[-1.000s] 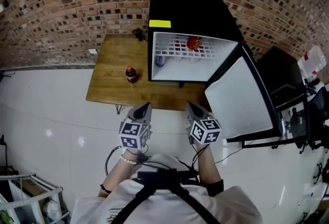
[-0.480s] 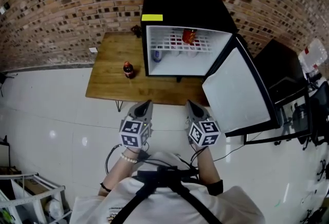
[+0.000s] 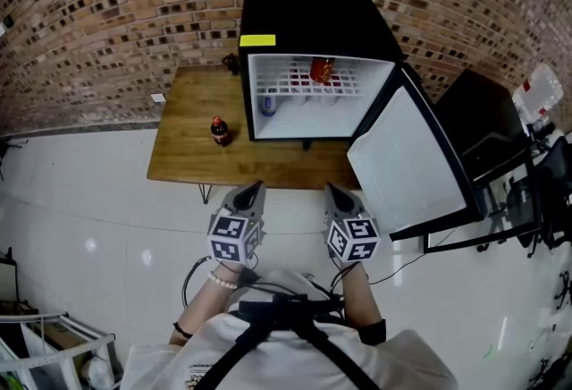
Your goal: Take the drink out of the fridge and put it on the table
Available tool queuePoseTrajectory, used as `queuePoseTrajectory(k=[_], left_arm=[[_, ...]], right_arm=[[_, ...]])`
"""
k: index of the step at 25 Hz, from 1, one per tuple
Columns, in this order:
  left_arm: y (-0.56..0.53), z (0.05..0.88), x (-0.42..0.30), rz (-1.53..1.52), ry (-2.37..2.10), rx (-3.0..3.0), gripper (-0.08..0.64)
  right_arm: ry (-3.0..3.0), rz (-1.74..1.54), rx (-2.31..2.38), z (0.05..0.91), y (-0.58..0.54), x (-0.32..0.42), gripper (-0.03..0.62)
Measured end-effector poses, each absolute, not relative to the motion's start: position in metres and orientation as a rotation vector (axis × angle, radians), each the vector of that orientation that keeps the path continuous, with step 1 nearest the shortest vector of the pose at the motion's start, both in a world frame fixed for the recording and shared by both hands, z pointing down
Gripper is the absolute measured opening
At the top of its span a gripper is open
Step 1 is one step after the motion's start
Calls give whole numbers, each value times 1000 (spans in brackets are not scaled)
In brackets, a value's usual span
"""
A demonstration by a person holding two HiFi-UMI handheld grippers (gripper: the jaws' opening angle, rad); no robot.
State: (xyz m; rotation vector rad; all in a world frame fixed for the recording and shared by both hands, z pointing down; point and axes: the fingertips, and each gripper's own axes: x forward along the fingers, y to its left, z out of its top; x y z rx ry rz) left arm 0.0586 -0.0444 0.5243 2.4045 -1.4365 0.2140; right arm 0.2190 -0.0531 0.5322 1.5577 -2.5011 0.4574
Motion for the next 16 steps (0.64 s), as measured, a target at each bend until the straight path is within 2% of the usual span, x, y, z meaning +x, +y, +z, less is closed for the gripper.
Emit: queuePoseTrajectory(k=[16], left_arm=[[-41, 526, 53, 208, -1429, 2397, 0]], right_arm=[[-2497, 456, 1566, 531, -49, 215, 5]])
